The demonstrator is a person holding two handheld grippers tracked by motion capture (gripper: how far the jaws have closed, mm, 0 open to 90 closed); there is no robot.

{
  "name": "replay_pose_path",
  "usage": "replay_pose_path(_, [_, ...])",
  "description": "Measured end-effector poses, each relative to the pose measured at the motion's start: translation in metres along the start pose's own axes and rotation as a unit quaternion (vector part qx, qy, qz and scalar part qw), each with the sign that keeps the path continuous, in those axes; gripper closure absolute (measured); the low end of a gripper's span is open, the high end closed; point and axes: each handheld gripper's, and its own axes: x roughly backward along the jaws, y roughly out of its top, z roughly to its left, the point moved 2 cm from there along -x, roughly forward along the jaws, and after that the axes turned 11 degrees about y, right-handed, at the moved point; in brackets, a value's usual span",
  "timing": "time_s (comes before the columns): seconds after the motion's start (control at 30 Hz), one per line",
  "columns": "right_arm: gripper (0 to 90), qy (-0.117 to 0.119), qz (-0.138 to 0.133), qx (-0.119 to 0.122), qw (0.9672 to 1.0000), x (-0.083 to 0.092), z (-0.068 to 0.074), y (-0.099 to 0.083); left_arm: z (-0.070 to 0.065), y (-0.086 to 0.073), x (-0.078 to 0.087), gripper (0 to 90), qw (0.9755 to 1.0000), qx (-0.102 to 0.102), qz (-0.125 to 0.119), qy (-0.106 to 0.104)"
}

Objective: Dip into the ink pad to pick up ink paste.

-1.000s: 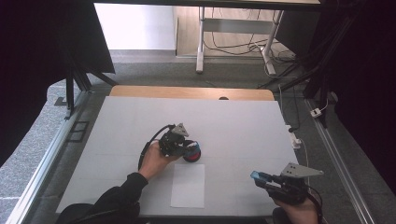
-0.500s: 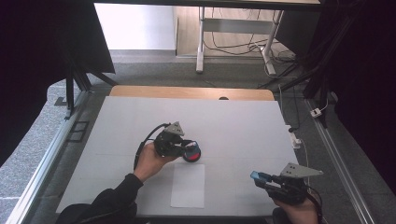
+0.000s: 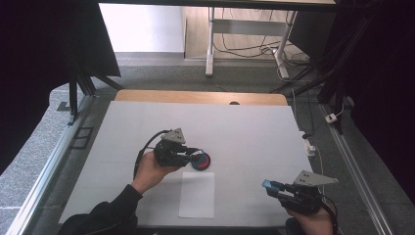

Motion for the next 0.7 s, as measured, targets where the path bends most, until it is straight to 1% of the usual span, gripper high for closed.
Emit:
replay_pose_path(0.23, [68.6,0.0,0.001,-0.001,1.0,0.0,0.0,0.0,-0.004,-0.002,0.012,70.1,0.9998,0.007,-0.015,-0.007])
replay_pose_path(0.43, [68.6,0.001,-0.001,-0.002,1.0,0.0,0.0,0.0,-0.006,-0.006,0.023,70.1,0.9992,0.017,-0.032,-0.018])
replay_pose_path(0.7, [68.6,0.001,-0.001,-0.001,1.0,0.0,0.0,0.0,-0.013,-0.011,0.031,70.1,0.9991,0.015,-0.035,-0.022])
